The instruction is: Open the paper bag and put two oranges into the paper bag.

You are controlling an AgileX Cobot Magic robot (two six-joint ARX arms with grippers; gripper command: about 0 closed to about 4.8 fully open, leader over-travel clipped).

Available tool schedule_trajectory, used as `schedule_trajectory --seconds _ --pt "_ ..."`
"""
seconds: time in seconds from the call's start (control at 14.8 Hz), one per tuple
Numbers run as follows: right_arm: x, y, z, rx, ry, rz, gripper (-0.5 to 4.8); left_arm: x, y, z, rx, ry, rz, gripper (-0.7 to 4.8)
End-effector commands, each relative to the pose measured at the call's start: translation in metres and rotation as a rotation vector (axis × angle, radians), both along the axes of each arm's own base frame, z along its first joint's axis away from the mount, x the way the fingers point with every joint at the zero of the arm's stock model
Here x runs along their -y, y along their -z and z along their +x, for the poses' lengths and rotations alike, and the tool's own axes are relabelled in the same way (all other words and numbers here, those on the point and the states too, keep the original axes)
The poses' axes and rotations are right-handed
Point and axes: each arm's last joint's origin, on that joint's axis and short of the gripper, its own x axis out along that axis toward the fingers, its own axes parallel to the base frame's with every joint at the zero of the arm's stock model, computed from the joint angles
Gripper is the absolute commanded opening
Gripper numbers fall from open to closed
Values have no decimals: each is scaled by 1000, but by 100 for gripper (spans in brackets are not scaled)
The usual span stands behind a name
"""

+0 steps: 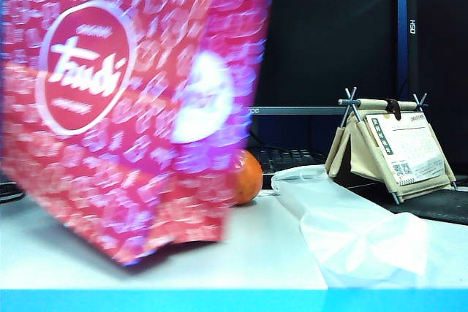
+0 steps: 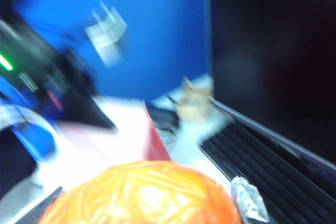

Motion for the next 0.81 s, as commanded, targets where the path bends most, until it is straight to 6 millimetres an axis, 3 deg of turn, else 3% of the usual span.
schedule_trajectory --seconds 0.07,0.34,0.54,0.81 --pt "-1 -12 -4 -26 -98 60 -6 22 0 -3 10 92 -18 -5" --pt "-17 -13 -13 -69 -176 80 -6 51 14 3 -35 179 0 -5" --pt "-24 -12 -18 -74 -203 79 -6 58 20 8 -56 198 0 -6" --pt "-50 -3 -23 -115 -274 73 -6 62 19 7 -59 239 -52 -6"
